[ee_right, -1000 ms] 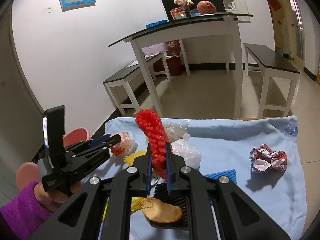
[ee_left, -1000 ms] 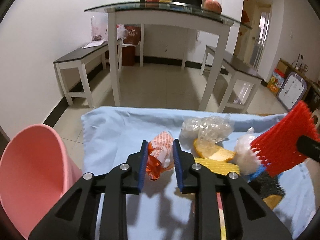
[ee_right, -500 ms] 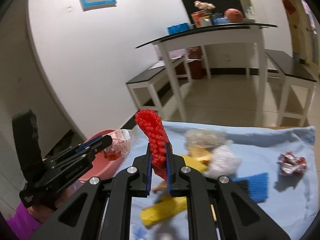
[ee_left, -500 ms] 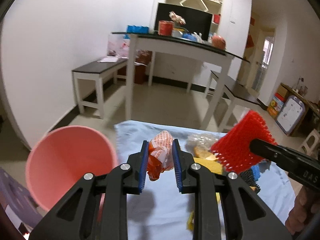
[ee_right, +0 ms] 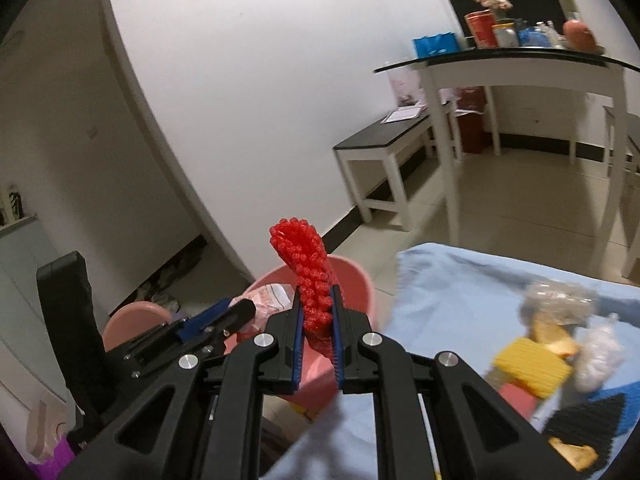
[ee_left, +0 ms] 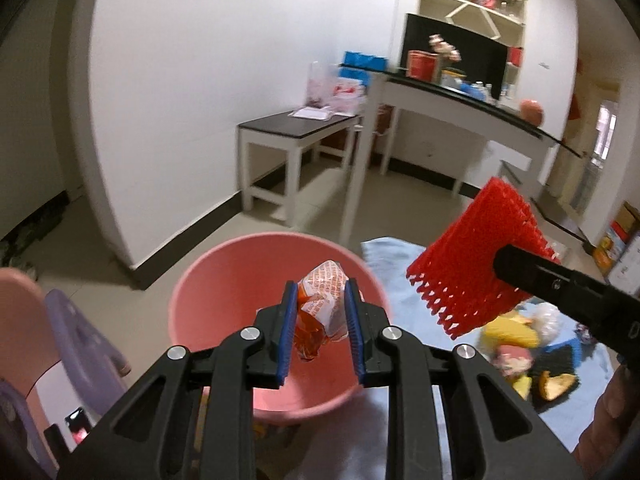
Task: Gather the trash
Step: 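Carry both items over the pink bucket and open both grippers to drop them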
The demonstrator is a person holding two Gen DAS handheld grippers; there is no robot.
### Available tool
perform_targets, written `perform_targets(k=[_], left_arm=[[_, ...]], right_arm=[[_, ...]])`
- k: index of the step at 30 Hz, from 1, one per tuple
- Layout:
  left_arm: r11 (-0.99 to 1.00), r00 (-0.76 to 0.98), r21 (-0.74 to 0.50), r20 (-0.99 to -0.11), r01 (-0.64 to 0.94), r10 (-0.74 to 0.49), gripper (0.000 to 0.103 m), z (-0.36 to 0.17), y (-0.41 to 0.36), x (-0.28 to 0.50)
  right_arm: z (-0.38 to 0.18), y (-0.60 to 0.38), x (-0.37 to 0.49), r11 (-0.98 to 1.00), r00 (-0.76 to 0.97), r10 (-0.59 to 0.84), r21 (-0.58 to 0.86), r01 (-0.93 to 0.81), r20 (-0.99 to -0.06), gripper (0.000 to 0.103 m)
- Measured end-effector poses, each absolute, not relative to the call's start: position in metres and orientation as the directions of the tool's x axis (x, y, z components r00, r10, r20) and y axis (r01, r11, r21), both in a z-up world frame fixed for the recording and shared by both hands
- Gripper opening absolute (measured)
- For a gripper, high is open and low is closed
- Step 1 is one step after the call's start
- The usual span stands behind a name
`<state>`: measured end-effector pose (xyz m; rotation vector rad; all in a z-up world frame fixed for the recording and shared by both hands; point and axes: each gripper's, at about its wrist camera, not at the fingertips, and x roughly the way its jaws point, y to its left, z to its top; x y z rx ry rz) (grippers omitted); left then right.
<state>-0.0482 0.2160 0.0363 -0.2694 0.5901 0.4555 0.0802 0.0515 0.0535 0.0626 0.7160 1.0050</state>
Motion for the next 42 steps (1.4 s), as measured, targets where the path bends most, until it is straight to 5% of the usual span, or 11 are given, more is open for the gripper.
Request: perform_targets(k=[19,28,42], left_arm=[[0.805,0.649,-0.116,-0.663,-0.582,0.373,0.027,0.0,0.266,-0.048],[0.799,0.635,-0.115,-0.677,-0.59,0.372,0.028,-0.006,0.271,-0.044],[0.812,0.657,-0.087,-0.64,-0.577,0.398,0.028,0.01,0.251,-0.05]], right_arm=[[0.002,0.122,0.104,0.58,0.272,0.735,0.367,-0.728,-0.622,0.012],[-0.001,0.125,0.11,0.585,0.276,0.732,0.368,-0.722,-0.623,0.033],[0.012,0.101,0.103,0.589,0.309,0.74,0.355,-0.726,-0.597,0.038]])
